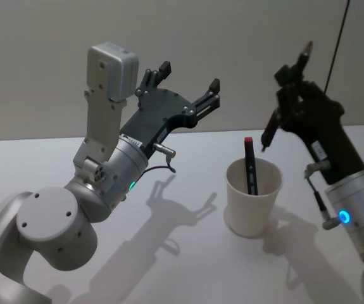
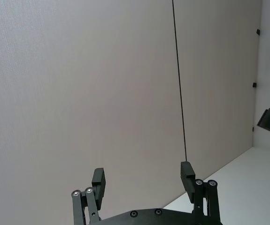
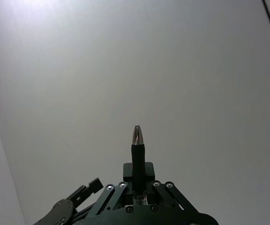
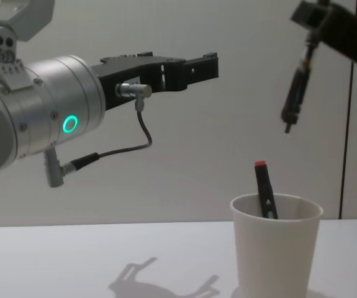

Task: Place the pen into the pen holder.

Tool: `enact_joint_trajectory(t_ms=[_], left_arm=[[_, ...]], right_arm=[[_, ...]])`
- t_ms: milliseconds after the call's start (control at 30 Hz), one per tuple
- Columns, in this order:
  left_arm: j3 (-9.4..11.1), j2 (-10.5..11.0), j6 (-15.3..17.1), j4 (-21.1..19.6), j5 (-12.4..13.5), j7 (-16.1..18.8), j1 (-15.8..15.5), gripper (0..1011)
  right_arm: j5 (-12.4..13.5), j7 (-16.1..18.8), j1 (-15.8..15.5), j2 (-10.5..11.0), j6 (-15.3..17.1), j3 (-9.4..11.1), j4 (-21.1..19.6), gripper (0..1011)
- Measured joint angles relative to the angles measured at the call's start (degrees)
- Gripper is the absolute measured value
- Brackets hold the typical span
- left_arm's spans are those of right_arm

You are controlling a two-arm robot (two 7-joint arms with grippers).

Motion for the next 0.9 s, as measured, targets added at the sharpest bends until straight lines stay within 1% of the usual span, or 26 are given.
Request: enact_joint_trajectory(t_ms=[33,67,100,133,233,267,333,367,467,500,533,567,667,700,900], left_arm=[[0.0,0.0,0.0,0.0,0.0,0.0,0.0,1004],[0.0,0.0,0.0,0.0,0.0,0.0,0.0,1003],[0.0,0.0,0.0,0.0,0.0,0.0,0.0,1003],[0.0,0.0,0.0,0.0,0.0,0.0,0.0,1003],[0.0,0.0,0.0,0.0,0.0,0.0,0.0,1003],[0.0,0.0,0.0,0.0,0.0,0.0,0.0,1003],[0.0,0.0,0.0,0.0,0.0,0.0,0.0,1004],[0.0,0.0,0.0,0.0,0.0,0.0,0.0,1003],[0.0,0.0,0.0,0.0,0.0,0.0,0.0,1003],[0.0,0.0,0.0,0.0,0.0,0.0,0.0,1003],[0.0,0.0,0.0,0.0,0.0,0.0,0.0,1004],[0.0,0.0,0.0,0.0,0.0,0.0,0.0,1003],[0.0,0.0,0.0,0.0,0.0,0.0,0.0,1004],[0.0,0.0,0.0,0.0,0.0,0.0,0.0,1003],[0.0,0.0,0.0,0.0,0.0,0.0,0.0,1003]], right_arm=[[0.0,0.0,0.0,0.0,0.0,0.0,0.0,131],[-2.1,0.0,0.0,-0.3,0.1,-0.4,0.1,131],[-2.9,0.0,0.0,-0.4,0.2,-0.6,0.1,131],[-4.7,0.0,0.0,-0.8,0.2,-1.0,0.4,131],[-7.4,0.0,0.1,-1.3,0.3,-1.4,0.8,131],[-9.2,-0.2,0.2,-1.6,0.3,-1.8,1.1,131],[-11.6,-0.5,0.2,-2.0,0.3,-2.1,1.6,131],[-13.3,-0.8,0.3,-2.3,0.3,-2.4,2.0,131],[-15.5,-1.3,0.3,-2.8,0.2,-2.8,2.8,131],[-16.9,-1.7,0.3,-3.0,0.1,-3.0,3.2,131],[-17.5,-1.8,0.3,-3.2,0.1,-3.1,3.5,131],[-18.8,-2.1,0.3,-3.4,-0.1,-3.3,3.9,132],[-20.2,-2.8,0.3,-3.6,-0.2,-3.4,4.6,131],[-21.2,-3.2,0.2,-3.7,-0.4,-3.5,5.0,131],[-23.6,-4.7,-0.1,-3.9,-0.8,-3.5,6.4,131]])
